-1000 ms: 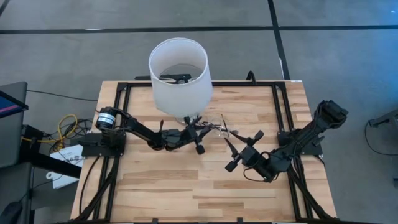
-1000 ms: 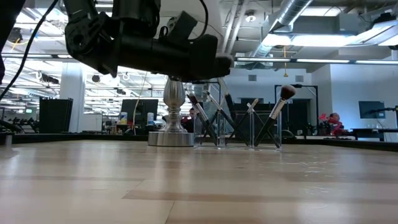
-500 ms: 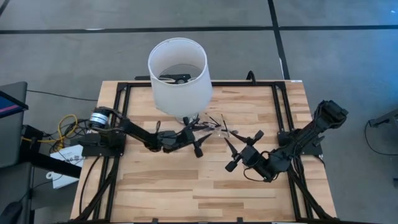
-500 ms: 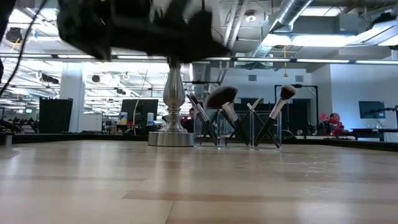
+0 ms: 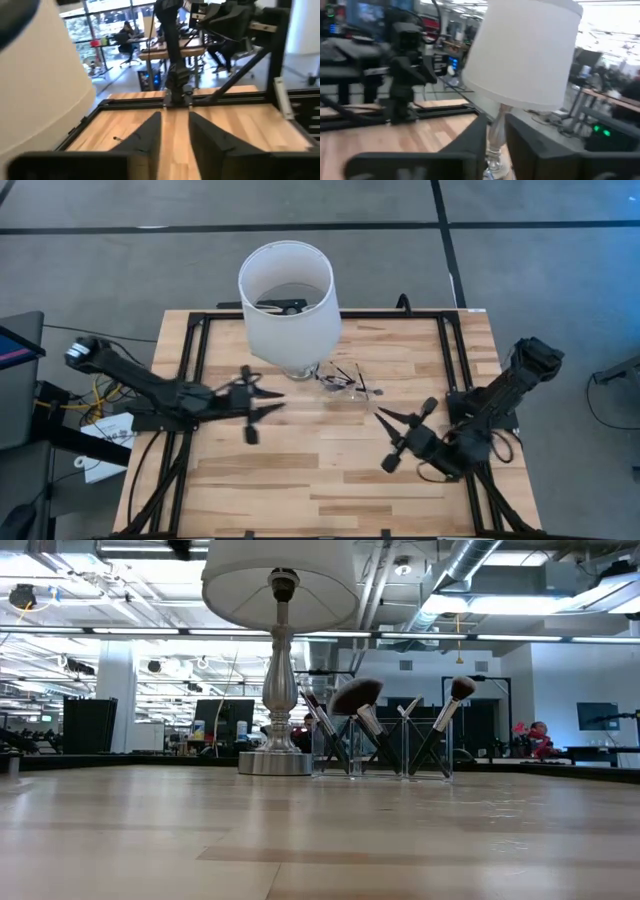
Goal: Put items in baskets/containers
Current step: Return to Home Position
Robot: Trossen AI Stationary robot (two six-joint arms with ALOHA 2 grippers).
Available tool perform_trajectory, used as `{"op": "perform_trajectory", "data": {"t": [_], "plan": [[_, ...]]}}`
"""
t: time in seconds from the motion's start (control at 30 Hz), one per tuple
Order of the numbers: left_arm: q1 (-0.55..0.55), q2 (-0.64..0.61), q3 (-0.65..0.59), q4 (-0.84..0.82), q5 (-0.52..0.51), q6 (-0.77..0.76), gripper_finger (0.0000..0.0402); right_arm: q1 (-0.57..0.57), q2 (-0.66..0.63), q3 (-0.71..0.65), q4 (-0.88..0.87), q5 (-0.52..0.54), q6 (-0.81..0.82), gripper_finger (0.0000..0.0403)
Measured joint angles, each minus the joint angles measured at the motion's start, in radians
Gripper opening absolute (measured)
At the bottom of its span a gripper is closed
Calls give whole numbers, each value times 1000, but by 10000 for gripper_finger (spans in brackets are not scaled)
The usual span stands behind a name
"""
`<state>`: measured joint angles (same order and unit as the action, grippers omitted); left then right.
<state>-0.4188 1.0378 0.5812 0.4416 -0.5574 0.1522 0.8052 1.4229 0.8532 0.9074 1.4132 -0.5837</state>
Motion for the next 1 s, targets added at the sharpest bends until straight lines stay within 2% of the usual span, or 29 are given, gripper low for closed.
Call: {"op": "perform_trajectory", "data": {"t": [0.1, 0.17, 0.33, 0.43, 0.5, 0.63, 0.77, 0.9, 0.93, 1.0], "plan": [[-28, -159, -93, -28, 0, -3, 46, 53, -28, -5, -16, 7, -69, 15], [-35, -266, -153, -29, -1, -4, 13, 79, -51, -19, -17, 8, -119, 9], [-28, -517, -287, -25, -55, -3, 5, 88, -142, -94, -17, 2, -116, 3], [-15, -623, -358, -22, -48, -2, 4, 68, -234, -171, -17, -46, -20, 2], [-1, -659, -398, -21, -19, -7, 4, 36, -307, -241, -56, -204, 71, 1], [52, -663, -467, -22, -7, -62, 4, -119, -435, -347, -244, -637, 317, 0], [157, -621, -515, -27, 79, -114, 4, -322, -495, -391, -381, -779, 496, 0], [280, -613, -517, -7, 139, -147, 4, -477, -547, -393, -573, -1063, 531, 0], [307, -620, -517, -8, 141, -149, 4, -497, -558, -393, -604, -1104, 539, 0], [352, -639, -517, -8, 144, -143, 4, -521, -587, -393, -659, -1102, 547, 0]]}}
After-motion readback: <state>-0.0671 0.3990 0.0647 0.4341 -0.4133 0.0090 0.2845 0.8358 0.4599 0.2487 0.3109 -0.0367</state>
